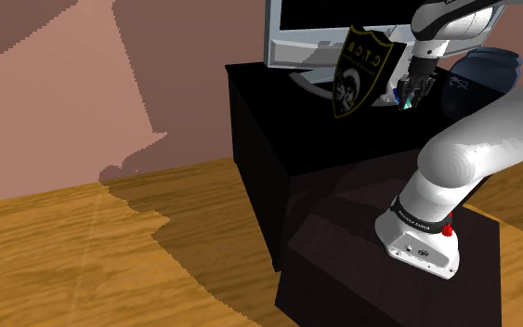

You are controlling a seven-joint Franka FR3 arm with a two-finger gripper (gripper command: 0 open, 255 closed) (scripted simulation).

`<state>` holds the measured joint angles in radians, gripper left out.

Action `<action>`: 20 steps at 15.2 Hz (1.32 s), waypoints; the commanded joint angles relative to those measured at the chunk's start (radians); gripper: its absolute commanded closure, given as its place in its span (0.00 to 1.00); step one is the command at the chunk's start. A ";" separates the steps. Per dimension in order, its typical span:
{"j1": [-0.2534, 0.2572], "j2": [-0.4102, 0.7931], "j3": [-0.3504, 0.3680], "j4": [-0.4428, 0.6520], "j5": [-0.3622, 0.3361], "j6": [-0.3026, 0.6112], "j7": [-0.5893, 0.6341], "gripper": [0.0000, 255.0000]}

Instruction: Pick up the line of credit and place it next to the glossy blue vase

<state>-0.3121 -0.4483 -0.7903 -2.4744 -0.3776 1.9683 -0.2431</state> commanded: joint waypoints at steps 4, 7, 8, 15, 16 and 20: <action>0.013 0.047 -0.035 -0.038 0.004 0.084 -0.009 1.00; 0.021 0.076 -0.054 -0.057 0.009 0.129 -0.016 1.00; 0.021 0.076 -0.054 -0.057 0.009 0.129 -0.016 1.00; 0.021 0.076 -0.054 -0.057 0.009 0.129 -0.016 0.00; 0.021 0.076 -0.054 -0.057 0.009 0.129 -0.016 0.00; 0.021 0.076 -0.054 -0.057 0.009 0.129 -0.016 0.00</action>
<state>-0.2909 -0.3727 -0.8446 -2.5313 -0.3689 2.0977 -0.2593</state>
